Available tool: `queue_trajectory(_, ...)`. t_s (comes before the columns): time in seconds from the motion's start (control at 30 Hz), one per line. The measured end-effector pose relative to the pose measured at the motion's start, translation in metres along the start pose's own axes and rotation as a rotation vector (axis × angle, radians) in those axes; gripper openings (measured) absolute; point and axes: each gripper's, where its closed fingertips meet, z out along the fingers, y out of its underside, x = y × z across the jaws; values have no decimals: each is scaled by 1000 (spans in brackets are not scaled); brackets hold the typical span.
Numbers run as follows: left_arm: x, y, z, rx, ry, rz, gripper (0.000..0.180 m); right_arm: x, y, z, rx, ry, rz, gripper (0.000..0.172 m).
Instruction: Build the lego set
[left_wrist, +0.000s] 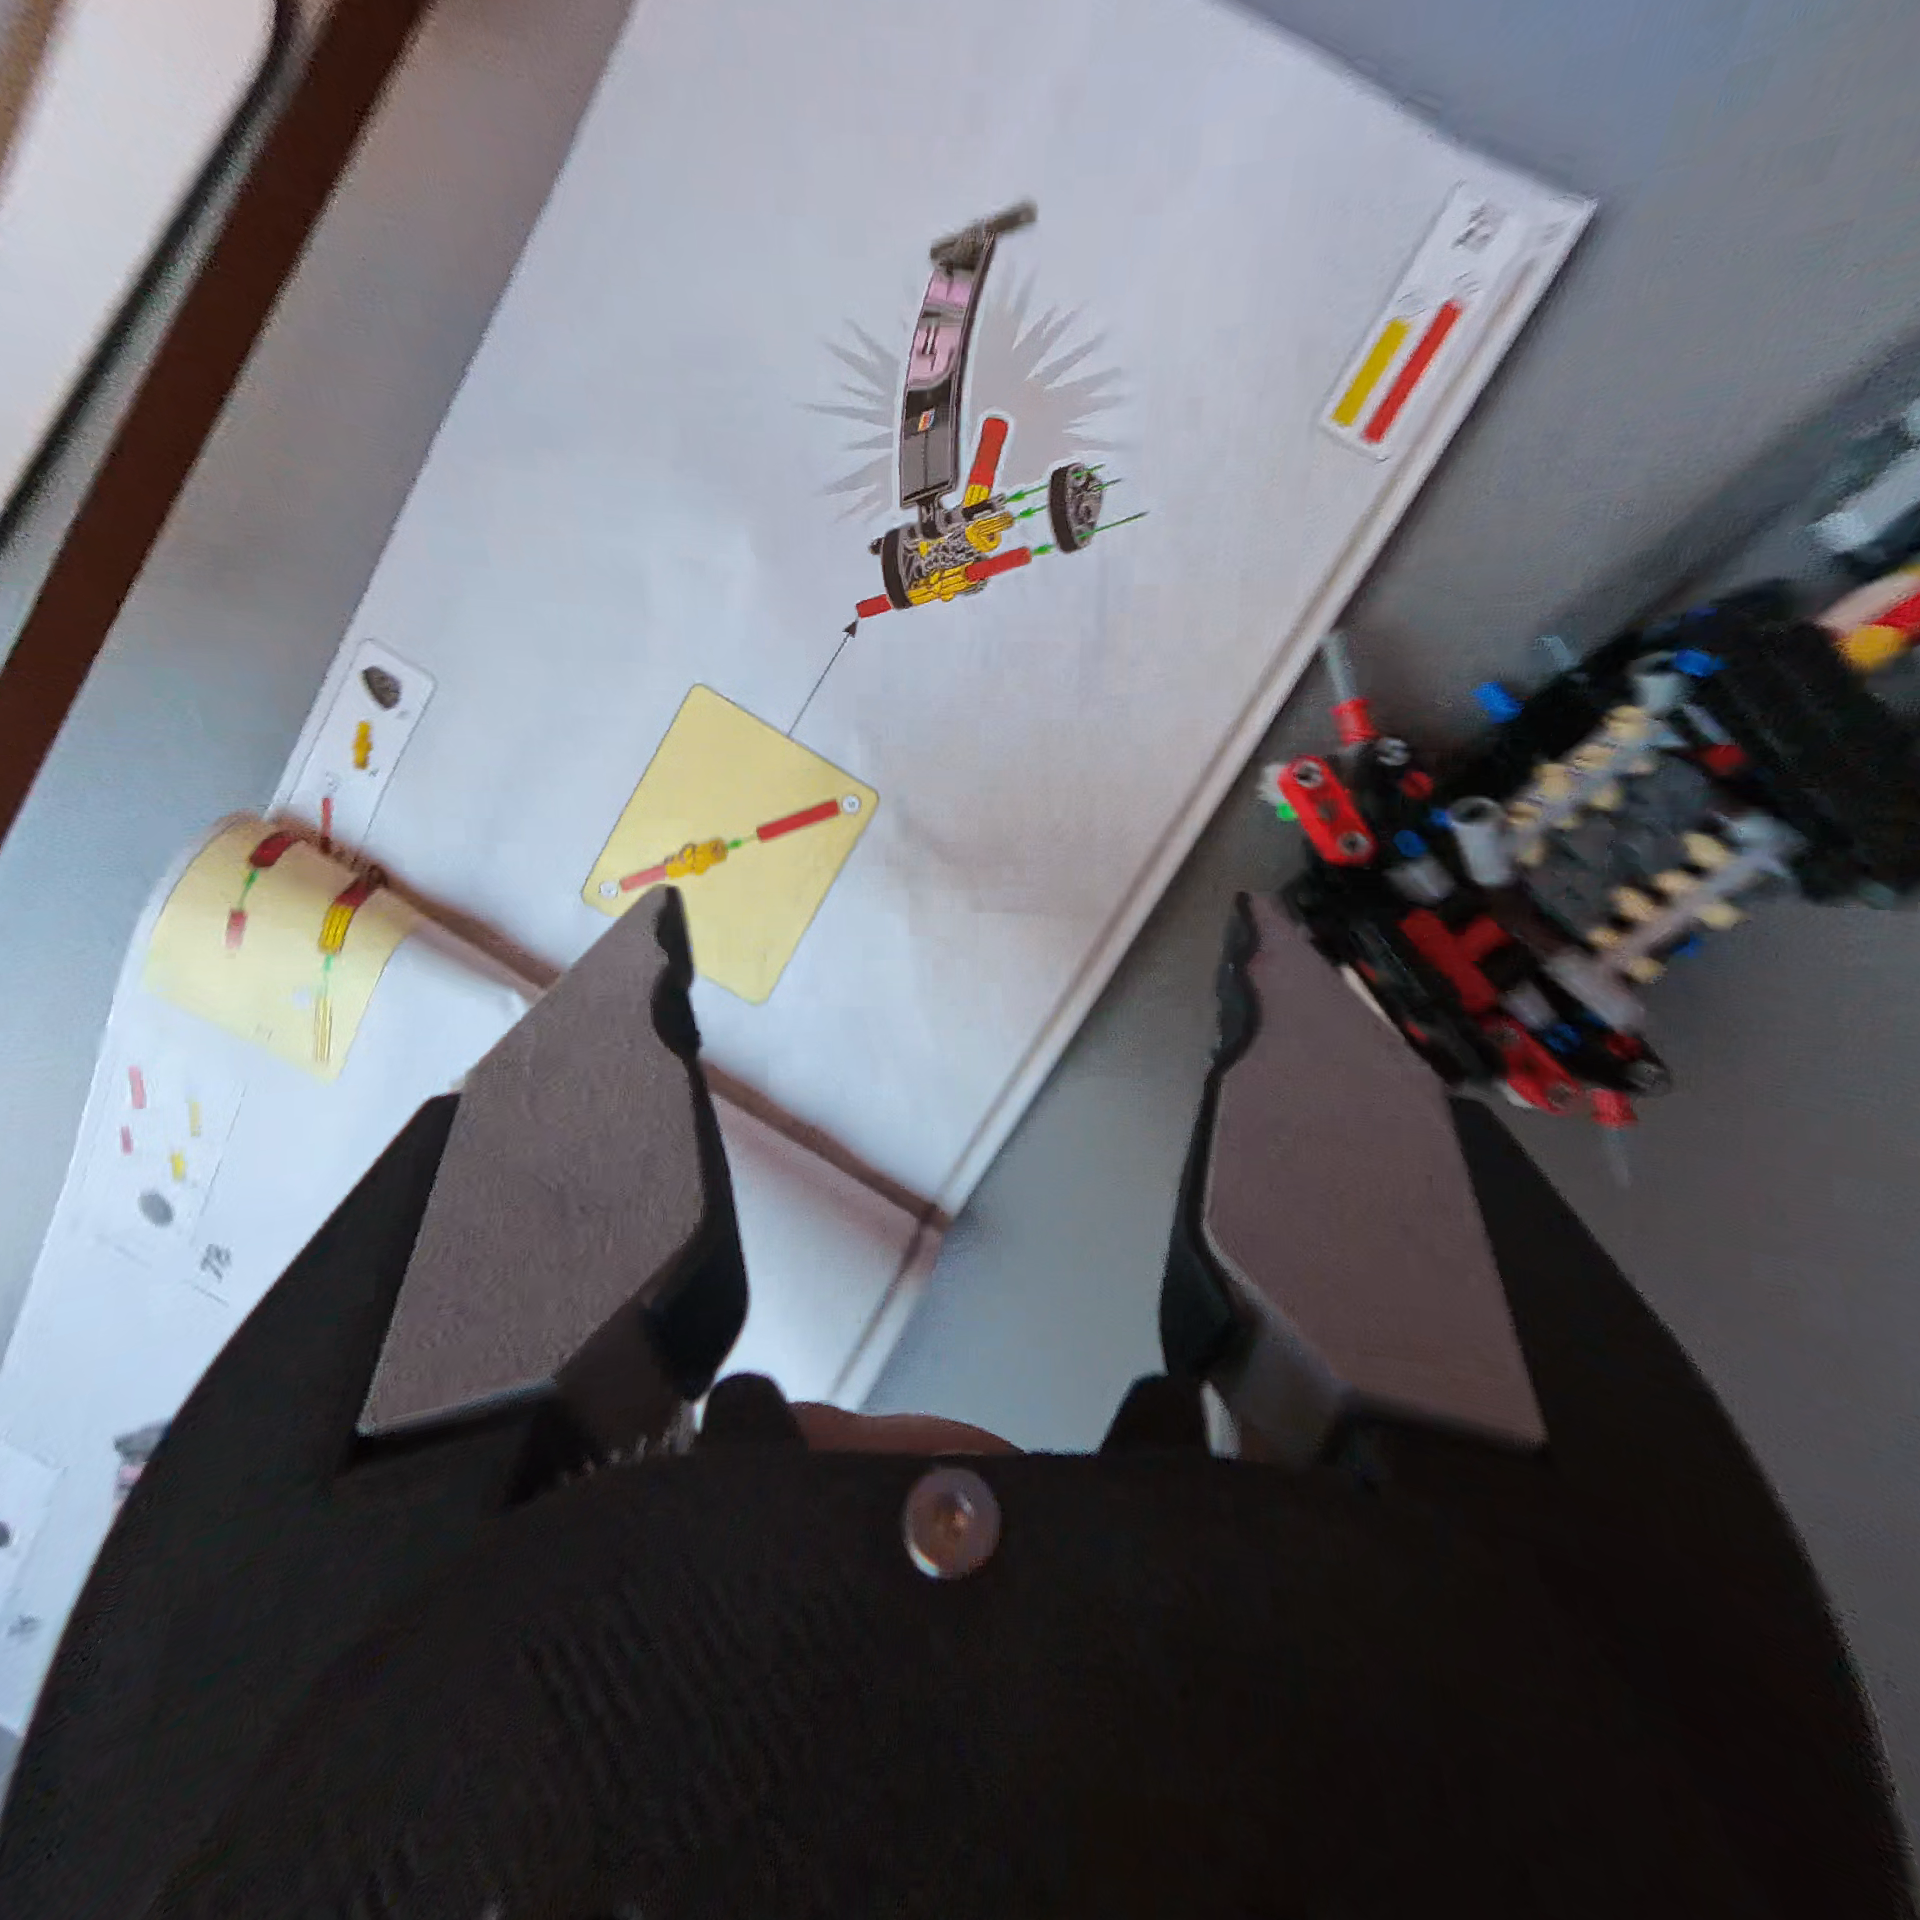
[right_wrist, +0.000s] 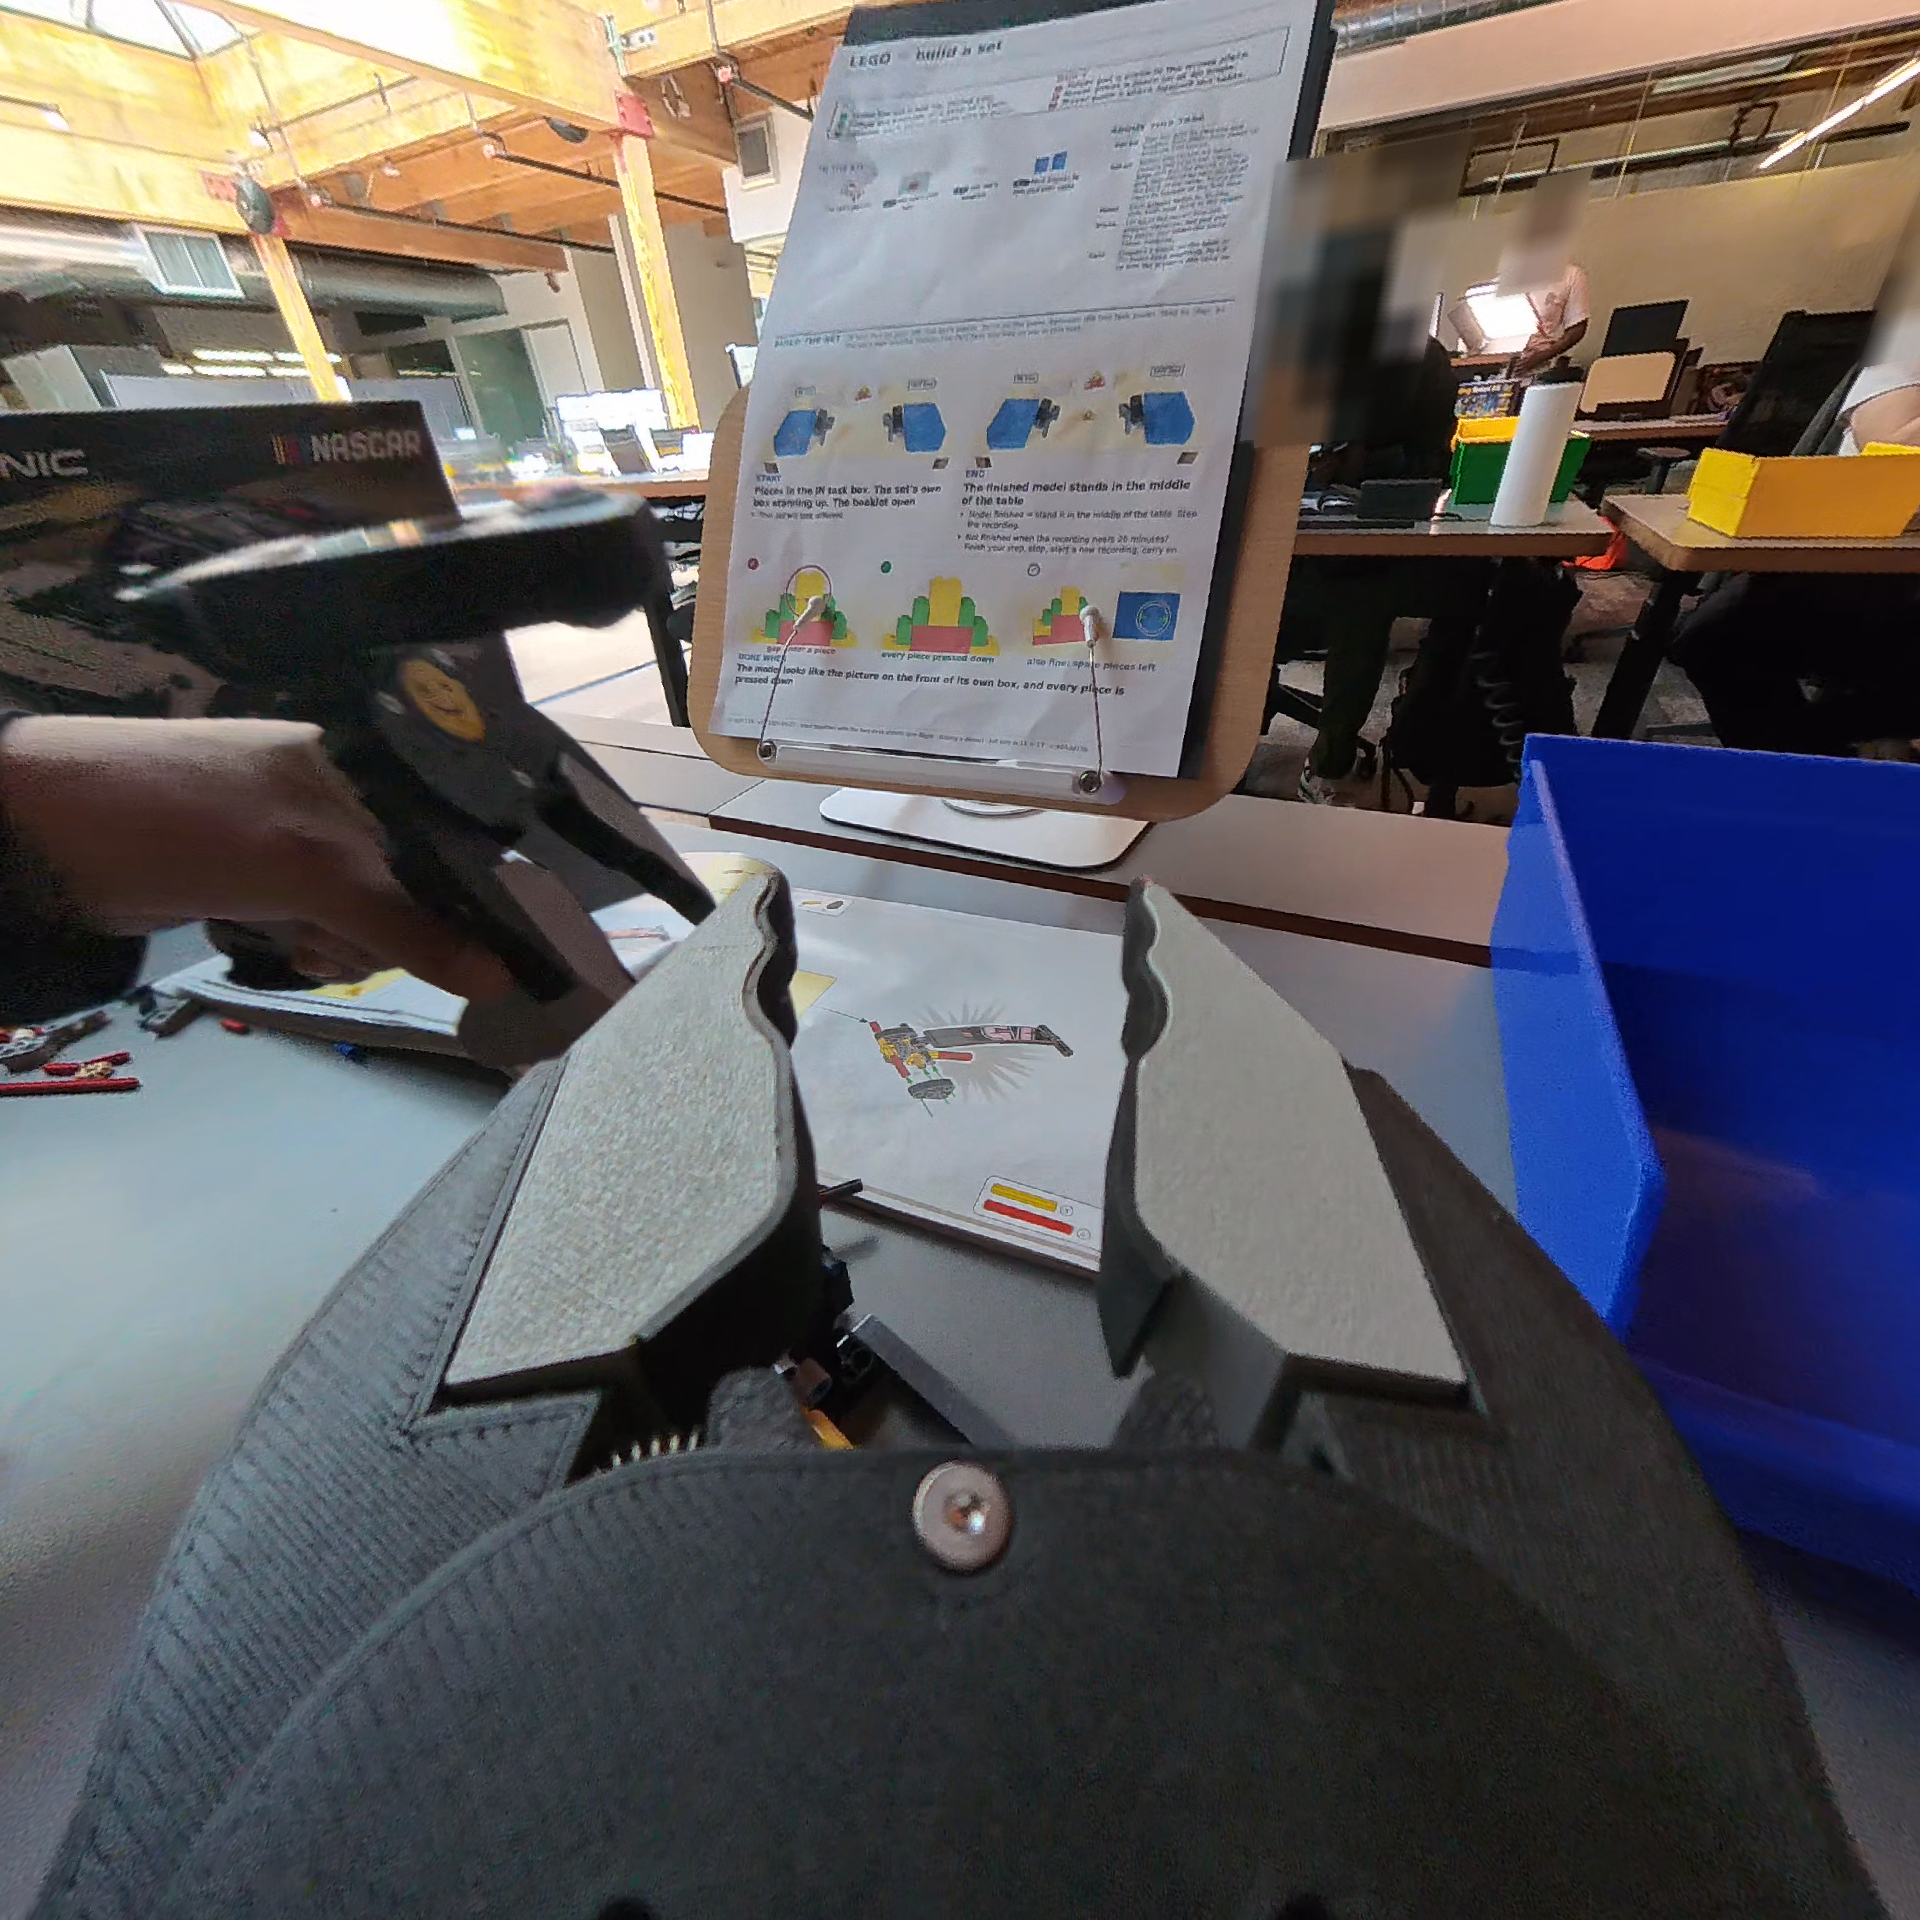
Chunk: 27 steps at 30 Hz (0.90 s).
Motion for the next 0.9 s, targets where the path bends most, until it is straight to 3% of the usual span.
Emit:
queue_trajectory(0.1,-15,9,31,-166,-65,67,112,4,-7,-5,22,-15,35,61)
queue_trajectory(0.23,-19,9,37,-164,66,-15,95,8,-15,-11,57,-43,95,59)
queue_trajectory(0.33,-29,9,35,-131,70,-15,77,7,-14,-10,48,-53,105,58)
queue_trajectory(0.43,-32,9,36,-88,54,-23,72,4,-12,-9,41,-58,100,58)
queue_trajectory(0.63,-21,6,35,-14,23,-3,1,-2,-7,-5,17,-72,86,57)
queue_trajectory(0.83,-26,7,34,7,5,-32,0,-4,-2,-3,0,-83,77,56)
queue_trajectory(0.9,-46,13,31,-8,-83,-15,0,-2,0,-3,-12,-80,72,51)
